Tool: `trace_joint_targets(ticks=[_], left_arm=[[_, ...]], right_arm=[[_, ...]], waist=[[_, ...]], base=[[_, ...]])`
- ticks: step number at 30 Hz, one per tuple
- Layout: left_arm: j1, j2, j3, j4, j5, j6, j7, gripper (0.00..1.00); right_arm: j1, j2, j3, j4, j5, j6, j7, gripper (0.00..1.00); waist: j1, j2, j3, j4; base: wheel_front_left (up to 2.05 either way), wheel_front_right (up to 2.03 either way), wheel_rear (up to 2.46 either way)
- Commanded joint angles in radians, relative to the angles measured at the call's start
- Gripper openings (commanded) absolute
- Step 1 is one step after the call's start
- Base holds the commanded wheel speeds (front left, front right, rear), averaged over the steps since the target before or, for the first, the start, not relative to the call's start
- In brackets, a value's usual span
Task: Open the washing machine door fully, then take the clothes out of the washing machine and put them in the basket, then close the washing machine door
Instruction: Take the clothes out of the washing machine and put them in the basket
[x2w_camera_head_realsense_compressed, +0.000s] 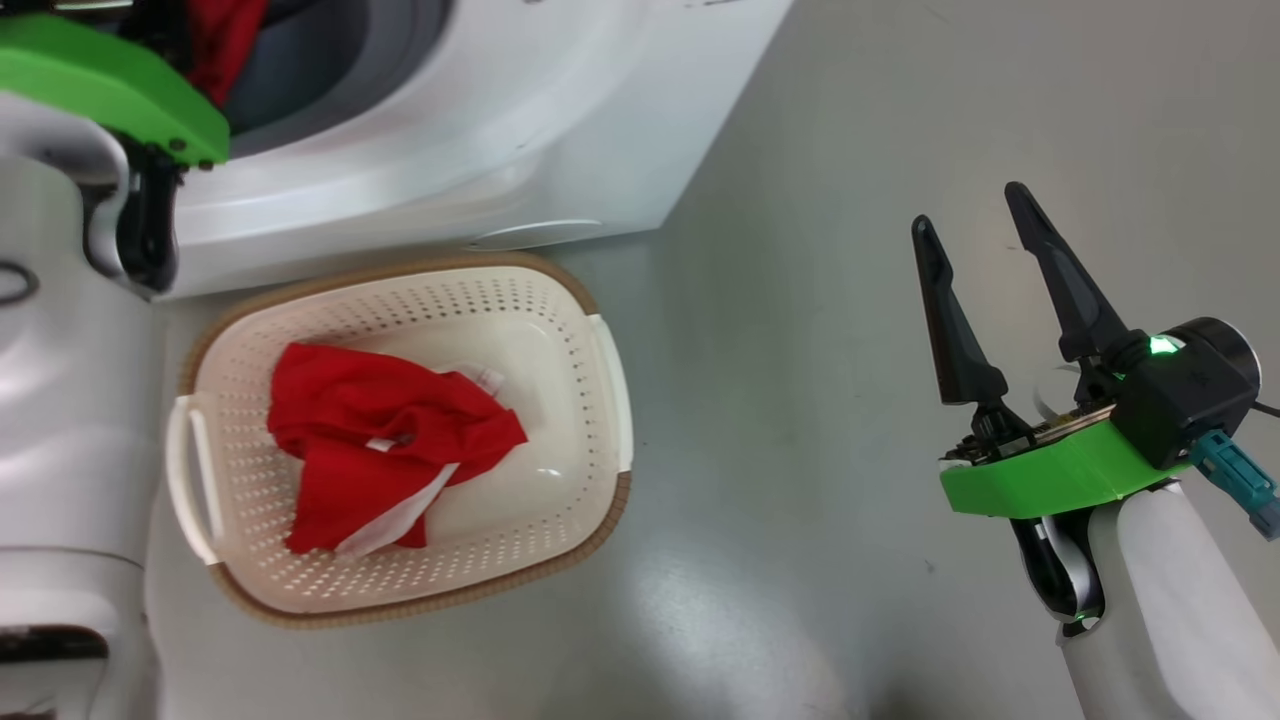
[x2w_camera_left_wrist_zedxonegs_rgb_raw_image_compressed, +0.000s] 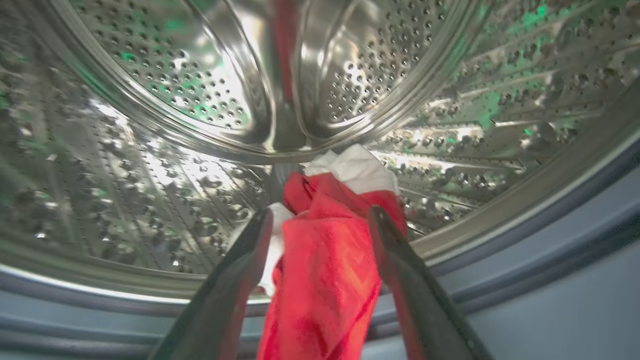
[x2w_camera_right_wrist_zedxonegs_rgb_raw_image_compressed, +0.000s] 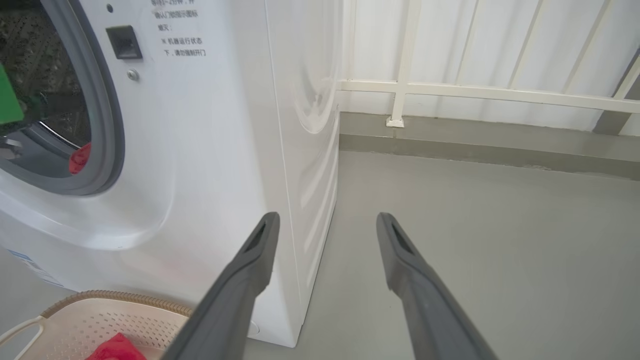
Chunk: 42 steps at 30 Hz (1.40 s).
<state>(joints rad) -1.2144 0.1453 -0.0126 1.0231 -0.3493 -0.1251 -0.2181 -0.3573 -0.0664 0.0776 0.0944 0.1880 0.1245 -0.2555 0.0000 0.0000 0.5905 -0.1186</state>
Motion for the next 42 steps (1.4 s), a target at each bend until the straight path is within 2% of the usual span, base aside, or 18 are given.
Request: trace_joint_targets(ticks=[1,10,15,19,20,21,27,35,42], left_arm=[[-0.024,0.065,-0.032,0.000,-0.033,-0.005,0.036,1.00],[-0.069,0.158,-0.200,0.110,-0.073,-0.006,0.215,1.00],[-0.080,0.173,-0.242,0.161,-0.084,-0.006,0.277,1.00],[-0.087,0.186,-0.270,0.181,-0.076,-0.005,0.276,1.00],[-0.090,0.189,-0.270,0.183,-0.075,-0.003,0.259,0.34],[-0.093,0.192,-0.268,0.184,-0.076,0.007,0.233,0.00],[-0.086,0.175,-0.271,0.207,-0.080,0.018,0.165,0.00],[-0.062,0.155,-0.241,0.205,-0.113,0.031,-0.003,0.00],[-0.009,0.152,-0.203,0.111,-0.127,0.036,-0.043,0.00]], right_arm=[[0.002,0.004,0.019,-0.022,0.011,0.006,-0.006,1.00],[0.011,0.011,0.020,-0.018,0.015,0.006,-0.006,1.00],[0.011,0.013,0.029,-0.015,0.019,0.006,-0.006,1.00],[0.012,0.014,0.030,-0.015,0.024,0.006,-0.006,1.00],[0.012,0.014,0.029,-0.015,0.025,0.006,-0.006,1.00],[0.011,0.015,0.029,-0.018,0.028,0.006,-0.006,1.00],[0.011,0.015,0.027,-0.034,0.035,0.006,-0.006,1.00],[0.012,0.016,0.022,-0.029,0.032,0.006,-0.006,1.00],[0.014,0.013,0.021,-0.025,0.031,0.006,-0.006,1.00]], waist=[[0.0000,0.0000,0.015,-0.023],[0.0000,0.0000,0.019,-0.043],[0.0000,0.0000,0.015,-0.050],[0.0000,0.0000,0.013,-0.054],[0.0000,0.0000,0.013,-0.054],[0.0000,0.0000,0.014,-0.054],[0.0000,0.0000,0.015,-0.045],[0.0000,0.0000,-0.003,-0.015],[0.0000,0.0000,-0.038,0.011]], base=[[0.00,0.00,0.00],[0.00,0.00,0.00],[0.00,0.00,0.00],[0.00,0.00,0.00],[0.00,0.00,0.00],[0.00,0.00,0.00],[0.00,0.00,0.00],[0.00,0.00,0.00],[0.00,0.00,0.00]])
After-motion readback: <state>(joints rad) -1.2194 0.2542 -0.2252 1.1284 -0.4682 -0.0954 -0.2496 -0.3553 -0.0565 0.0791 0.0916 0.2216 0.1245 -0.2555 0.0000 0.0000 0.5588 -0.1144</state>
